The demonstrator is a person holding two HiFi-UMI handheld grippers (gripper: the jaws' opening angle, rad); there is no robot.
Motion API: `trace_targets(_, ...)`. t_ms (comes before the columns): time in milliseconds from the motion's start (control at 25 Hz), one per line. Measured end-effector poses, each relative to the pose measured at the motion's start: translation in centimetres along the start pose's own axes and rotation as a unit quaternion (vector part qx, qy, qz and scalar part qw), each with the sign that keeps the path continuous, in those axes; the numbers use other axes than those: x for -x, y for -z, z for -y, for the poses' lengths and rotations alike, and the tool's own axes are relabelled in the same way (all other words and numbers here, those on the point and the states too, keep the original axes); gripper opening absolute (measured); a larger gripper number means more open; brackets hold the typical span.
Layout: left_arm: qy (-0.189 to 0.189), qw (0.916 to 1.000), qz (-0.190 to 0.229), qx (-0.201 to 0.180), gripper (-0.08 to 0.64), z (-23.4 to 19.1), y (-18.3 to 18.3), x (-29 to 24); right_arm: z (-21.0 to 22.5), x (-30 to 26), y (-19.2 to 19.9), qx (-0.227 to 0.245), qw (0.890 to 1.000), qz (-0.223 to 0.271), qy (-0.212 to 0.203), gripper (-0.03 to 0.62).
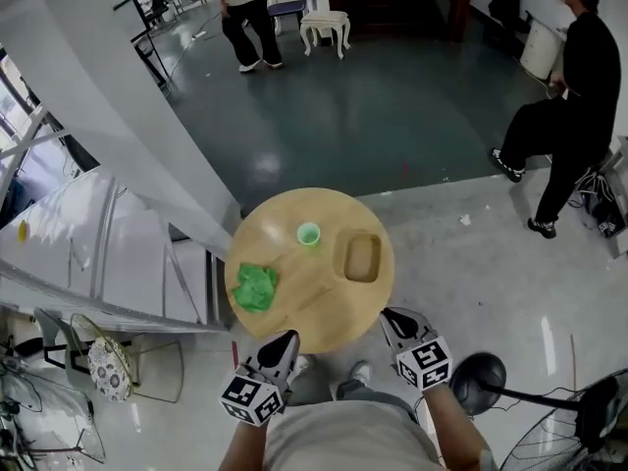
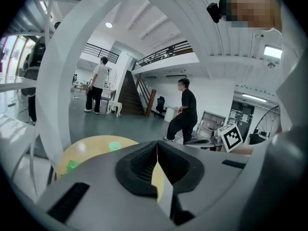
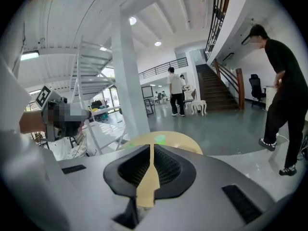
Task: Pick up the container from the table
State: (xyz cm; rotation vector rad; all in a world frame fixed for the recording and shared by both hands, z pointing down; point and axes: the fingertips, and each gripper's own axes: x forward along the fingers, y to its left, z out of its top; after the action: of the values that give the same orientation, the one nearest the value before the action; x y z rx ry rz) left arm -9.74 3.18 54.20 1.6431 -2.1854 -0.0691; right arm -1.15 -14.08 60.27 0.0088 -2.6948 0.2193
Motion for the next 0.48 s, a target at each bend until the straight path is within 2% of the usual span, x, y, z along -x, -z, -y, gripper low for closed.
trace_targets(120,-0.012,0.9999,0.0,0.009,0.017,-2.0,-0.3,-0.3,0.8,-3.3,0.8,0.002,1.0,-0.028,-0.004,0.035)
trace_targets(480,-0.024,0.9993,-0.019,0.022,0.017,-11.0,-1.2,-1.4,1.5,-14.0,3.5,0.041,0.991,-0.126,0.001,0.117)
